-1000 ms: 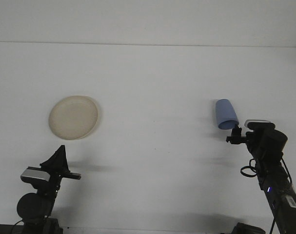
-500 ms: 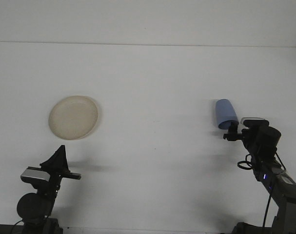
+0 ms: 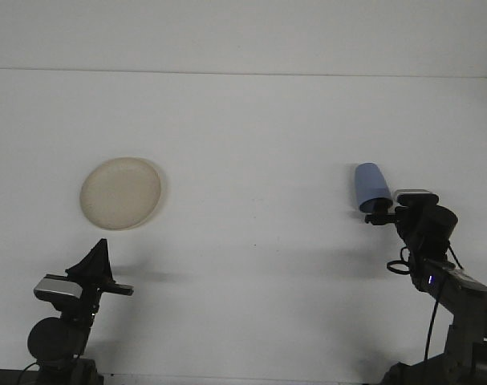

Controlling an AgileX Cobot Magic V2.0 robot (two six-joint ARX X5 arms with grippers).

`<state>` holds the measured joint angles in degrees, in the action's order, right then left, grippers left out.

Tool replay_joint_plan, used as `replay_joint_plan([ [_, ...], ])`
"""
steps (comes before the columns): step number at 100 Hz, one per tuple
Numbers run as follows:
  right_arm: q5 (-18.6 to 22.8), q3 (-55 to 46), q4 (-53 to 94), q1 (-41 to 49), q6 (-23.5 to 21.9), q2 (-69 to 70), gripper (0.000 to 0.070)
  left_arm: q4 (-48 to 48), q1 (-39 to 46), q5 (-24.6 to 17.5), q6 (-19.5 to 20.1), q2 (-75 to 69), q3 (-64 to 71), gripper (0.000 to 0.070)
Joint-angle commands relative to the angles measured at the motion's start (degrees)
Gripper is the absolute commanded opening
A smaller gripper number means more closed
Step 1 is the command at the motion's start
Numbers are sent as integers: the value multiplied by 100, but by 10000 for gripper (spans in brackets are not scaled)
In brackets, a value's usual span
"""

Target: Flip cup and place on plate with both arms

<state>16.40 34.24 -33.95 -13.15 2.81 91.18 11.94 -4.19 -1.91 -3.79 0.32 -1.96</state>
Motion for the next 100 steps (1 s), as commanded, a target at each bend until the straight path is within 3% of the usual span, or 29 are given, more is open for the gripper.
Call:
replay_joint_plan([
  [1,20,42,-208,-4,44,197,460,55,4,2,-2,-13,114,11],
  [30,184,111,-476,-4,44,577,438,55,4,2,-2,-13,116,12],
  [63,468,118,-675,4,20,748,4,55,4,2,-2,-13,116,12],
  [100,468,118,-649,7,-168,424,4,55,4,2,-2,-13,116,12],
])
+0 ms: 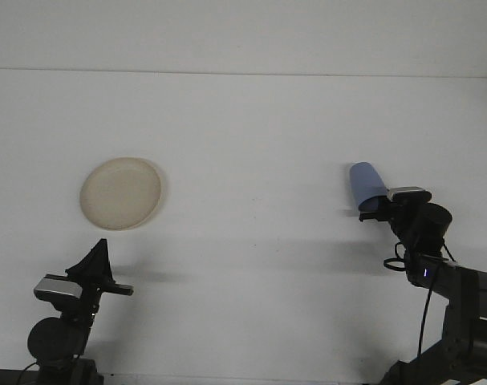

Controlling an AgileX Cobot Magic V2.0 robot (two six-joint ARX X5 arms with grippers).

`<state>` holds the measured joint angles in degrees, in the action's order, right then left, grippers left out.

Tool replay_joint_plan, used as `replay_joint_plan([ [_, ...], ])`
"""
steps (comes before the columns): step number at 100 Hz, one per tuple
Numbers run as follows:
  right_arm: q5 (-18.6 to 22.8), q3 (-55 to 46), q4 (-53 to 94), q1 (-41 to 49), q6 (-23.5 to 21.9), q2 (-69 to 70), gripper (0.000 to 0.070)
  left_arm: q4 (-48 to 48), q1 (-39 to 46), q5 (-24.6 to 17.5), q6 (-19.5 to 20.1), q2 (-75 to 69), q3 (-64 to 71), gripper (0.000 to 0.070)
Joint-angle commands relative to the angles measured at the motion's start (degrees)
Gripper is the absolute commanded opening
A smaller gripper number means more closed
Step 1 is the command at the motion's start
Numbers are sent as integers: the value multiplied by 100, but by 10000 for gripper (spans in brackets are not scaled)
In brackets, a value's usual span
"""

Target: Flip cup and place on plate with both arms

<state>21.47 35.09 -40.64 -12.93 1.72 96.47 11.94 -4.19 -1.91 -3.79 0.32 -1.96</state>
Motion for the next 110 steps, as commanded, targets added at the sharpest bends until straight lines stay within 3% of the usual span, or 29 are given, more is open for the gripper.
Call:
replay_joint_plan([
  [1,-39,33,26,-15,-63,-136,4,55,4,2,-2,-13,114,12],
  [36,-76,33,933,146,-363,-1735,4,55,4,2,-2,-13,116,11],
  [75,-1408,120,3152,1611,-468,-4072,4,55,4,2,-2,-13,114,12],
  [93,-1749,721,4723,2345,-483,-4564,4,55,4,2,-2,-13,116,12],
  [110,-1753,1742,6356,2951,-625,-4411,4,55,4,2,-2,-13,116,12],
])
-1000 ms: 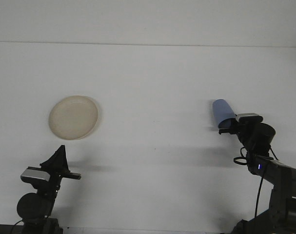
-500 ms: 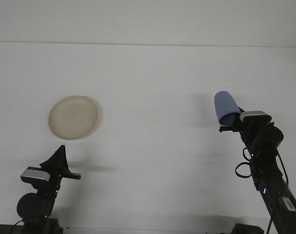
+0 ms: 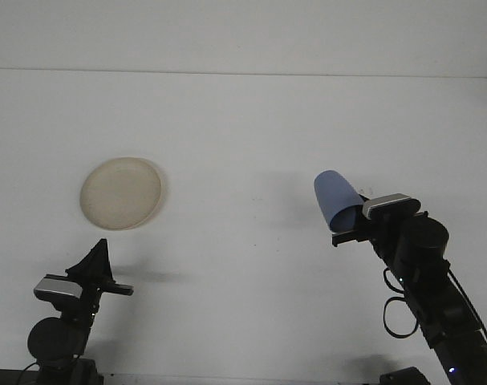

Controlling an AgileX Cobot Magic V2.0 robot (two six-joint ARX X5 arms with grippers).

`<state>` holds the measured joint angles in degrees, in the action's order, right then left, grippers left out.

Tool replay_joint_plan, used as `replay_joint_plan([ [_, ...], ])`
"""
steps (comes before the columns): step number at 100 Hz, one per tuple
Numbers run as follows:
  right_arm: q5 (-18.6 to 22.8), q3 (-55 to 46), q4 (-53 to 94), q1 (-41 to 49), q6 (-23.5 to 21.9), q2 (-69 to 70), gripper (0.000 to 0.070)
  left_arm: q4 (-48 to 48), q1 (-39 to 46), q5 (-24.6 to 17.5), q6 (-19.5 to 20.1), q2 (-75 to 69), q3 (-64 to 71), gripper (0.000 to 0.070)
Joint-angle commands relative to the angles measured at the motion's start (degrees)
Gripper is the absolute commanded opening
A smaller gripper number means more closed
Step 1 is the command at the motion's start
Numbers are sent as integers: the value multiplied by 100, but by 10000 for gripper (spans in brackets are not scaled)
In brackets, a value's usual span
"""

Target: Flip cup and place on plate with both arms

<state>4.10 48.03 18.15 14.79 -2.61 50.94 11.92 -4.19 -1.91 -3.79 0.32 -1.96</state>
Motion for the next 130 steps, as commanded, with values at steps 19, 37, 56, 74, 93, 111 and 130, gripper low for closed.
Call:
replay_joint_plan([
  [19,-11,1797,2037,651,-387,785,4,57,4,2,-2,-13,116,11],
  [37,-7,3187,3449,999,-402,1755,4,57,4,2,-2,-13,116,12],
  [56,-2,4461,4616,1268,-219,2883,4,57,4,2,-2,-13,114,11],
  [74,-2,5359,5480,1567,79,3821,4,57,4,2,-4,-13,116,12],
  [93,-4,5591,5821,1923,247,4452,4,57,4,2,-2,-13,116,12],
  [111,-7,5591,6013,2216,321,4929,4,57,4,2,-2,-13,116,12],
  [130,-9,5589,6015,2444,372,5257,4,57,4,2,-2,-13,116,12],
])
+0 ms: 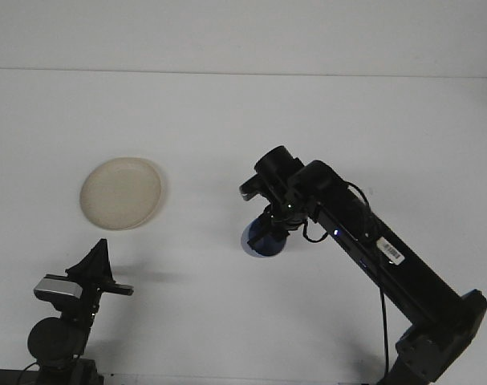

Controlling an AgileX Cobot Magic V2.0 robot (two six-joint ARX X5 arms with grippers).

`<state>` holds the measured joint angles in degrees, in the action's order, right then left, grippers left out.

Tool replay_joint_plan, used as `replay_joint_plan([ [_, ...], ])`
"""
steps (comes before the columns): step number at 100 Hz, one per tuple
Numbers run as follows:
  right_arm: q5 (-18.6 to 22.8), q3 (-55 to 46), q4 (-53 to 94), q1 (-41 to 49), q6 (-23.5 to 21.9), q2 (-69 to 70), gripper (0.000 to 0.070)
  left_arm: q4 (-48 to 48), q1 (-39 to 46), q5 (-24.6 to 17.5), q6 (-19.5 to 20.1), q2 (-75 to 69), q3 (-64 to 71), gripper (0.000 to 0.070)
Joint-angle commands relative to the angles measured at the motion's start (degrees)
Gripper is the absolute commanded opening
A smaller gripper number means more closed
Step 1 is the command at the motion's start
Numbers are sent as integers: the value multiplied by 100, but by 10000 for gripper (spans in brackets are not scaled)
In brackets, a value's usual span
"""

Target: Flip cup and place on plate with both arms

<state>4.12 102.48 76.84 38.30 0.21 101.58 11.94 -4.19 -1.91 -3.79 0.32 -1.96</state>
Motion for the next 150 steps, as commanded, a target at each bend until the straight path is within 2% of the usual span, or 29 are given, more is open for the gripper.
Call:
replay_joint_plan([
  [1,-11,144,146,103,94,208,4,55,4,2,-2,-13,116,12],
  [22,-129,144,160,240,107,496,4,55,4,2,-2,-13,114,12],
  [128,-107,138,162,273,245,1303,15,55,4,2,-2,-13,116,12],
  [133,-107,138,164,278,243,1303,35,55,4,2,-2,-13,116,12],
  [139,-105,138,162,278,238,1303,124,55,4,2,-2,-13,116,12],
  [143,-105,140,162,275,221,1303,192,55,4,2,-2,-13,116,12],
  [150,-105,140,162,260,214,1300,352,55,4,2,-2,-13,116,12],
])
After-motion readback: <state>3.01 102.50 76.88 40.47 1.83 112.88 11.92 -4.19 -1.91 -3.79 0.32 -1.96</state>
